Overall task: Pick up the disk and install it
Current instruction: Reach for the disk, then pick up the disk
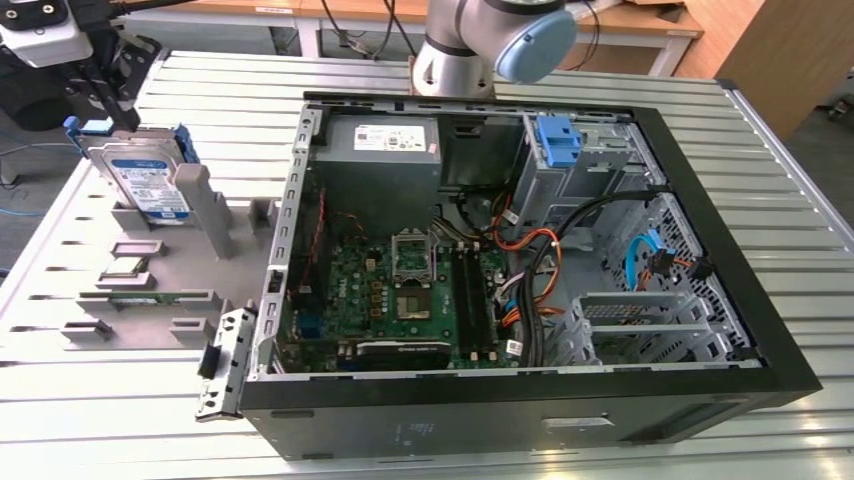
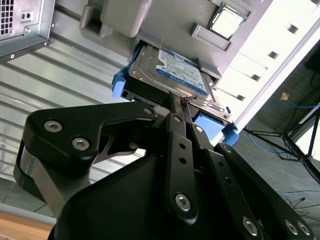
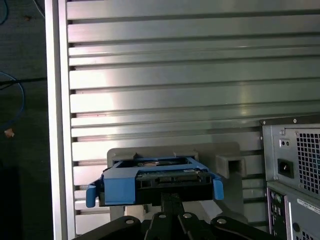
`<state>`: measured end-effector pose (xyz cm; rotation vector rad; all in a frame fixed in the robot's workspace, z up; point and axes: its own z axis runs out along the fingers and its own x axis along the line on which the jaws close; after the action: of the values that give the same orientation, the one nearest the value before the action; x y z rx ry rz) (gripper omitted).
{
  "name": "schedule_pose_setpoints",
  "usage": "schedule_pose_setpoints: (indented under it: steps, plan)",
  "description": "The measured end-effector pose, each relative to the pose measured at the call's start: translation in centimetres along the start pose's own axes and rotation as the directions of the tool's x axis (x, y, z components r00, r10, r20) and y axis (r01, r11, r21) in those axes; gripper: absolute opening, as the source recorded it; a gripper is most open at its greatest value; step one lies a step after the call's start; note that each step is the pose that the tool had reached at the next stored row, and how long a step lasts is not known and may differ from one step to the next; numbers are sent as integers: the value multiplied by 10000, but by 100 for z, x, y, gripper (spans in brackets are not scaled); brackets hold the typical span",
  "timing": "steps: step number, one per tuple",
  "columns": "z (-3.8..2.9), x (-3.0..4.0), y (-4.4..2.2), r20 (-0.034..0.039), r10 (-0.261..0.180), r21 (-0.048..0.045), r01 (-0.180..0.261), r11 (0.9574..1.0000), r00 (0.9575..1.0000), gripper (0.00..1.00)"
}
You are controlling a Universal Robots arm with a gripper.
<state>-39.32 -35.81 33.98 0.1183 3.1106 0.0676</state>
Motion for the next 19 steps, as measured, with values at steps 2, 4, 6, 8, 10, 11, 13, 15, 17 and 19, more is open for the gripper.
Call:
schedule_pose_setpoints:
  steps: [2, 4, 6, 8, 10, 11, 13, 15, 17, 19]
  plan:
    - [8, 32, 8, 1, 0, -1, 0, 10000, 10000, 11]
    - [17, 56, 15, 1, 0, -1, 0, 10000, 10000, 11]
    - [21, 62, 17, 1, 0, -1, 0, 10000, 10000, 11]
    - [28, 63, 16, 0, -1, 0, 1, 10000, 10000, 11]
    - [35, 63, 16, 0, 0, 0, 0, 10000, 10000, 11]
    - [35, 63, 16, 0, 0, 0, 0, 10000, 10000, 11]
    - [35, 63, 16, 0, 0, 0, 0, 10000, 10000, 11]
    - [36, 63, 16, 0, -1, -1, 1, 10000, 10000, 11]
    - [36, 63, 16, 1, -8, -1, 8, 10000, 10000, 11]
    - [36, 64, 16, -2, -54, -2, 54, 10000, 10000, 11]
